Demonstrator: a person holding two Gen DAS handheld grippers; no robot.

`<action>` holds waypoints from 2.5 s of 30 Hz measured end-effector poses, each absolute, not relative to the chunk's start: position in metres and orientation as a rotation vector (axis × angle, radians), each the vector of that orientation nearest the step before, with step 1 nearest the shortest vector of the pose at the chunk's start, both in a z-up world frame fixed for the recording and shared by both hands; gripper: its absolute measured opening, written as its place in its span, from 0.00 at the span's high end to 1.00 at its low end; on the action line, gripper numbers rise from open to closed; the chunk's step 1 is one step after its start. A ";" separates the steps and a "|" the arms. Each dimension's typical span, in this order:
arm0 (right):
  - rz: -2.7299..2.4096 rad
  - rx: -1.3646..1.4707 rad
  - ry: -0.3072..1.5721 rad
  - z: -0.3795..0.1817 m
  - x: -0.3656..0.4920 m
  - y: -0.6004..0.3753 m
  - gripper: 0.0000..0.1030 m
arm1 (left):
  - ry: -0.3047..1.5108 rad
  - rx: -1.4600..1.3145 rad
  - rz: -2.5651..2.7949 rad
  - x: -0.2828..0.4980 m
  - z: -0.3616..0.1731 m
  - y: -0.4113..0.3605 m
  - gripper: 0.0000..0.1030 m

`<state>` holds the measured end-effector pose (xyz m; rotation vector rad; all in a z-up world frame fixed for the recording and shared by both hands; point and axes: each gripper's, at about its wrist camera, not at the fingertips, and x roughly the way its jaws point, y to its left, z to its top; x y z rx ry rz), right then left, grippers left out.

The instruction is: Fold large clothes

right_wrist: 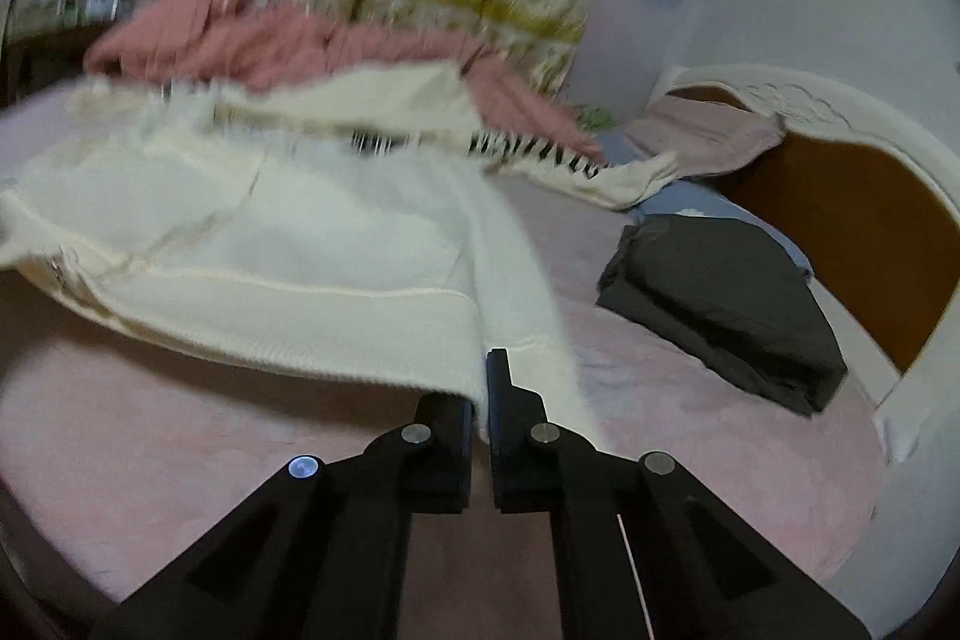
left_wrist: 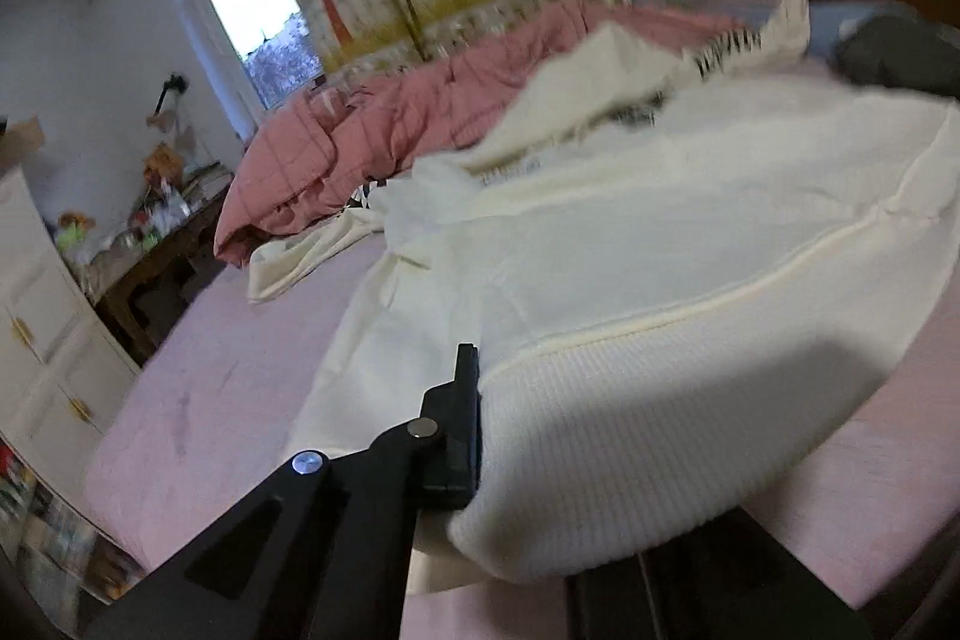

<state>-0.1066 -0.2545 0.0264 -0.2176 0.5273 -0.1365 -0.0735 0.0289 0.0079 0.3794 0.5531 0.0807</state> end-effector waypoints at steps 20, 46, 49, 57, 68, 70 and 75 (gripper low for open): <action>-0.096 -0.055 0.631 0.018 -0.137 -0.278 0.89 | 0.680 0.313 0.197 -0.102 0.001 0.073 0.35; -0.025 -0.140 0.768 0.004 0.106 -0.285 0.92 | 1.054 0.191 -0.056 0.102 -0.001 0.156 0.17; -0.006 -0.117 0.750 0.006 0.103 -0.291 0.88 | 1.051 0.097 -0.126 0.098 0.009 0.173 0.15; -0.104 0.042 0.716 0.027 0.085 -0.344 0.52 | 0.863 0.186 0.079 0.057 0.033 0.160 0.08; 0.055 0.265 0.784 0.004 0.040 -0.370 0.52 | 0.695 0.194 0.052 0.027 0.046 0.102 0.10; 0.050 0.255 0.788 0.000 0.034 -0.361 0.52 | 0.642 0.167 0.051 0.019 0.054 0.102 0.09; -0.116 0.065 0.733 0.010 0.023 -0.327 0.51 | 0.489 0.149 0.043 -0.012 0.068 0.093 0.02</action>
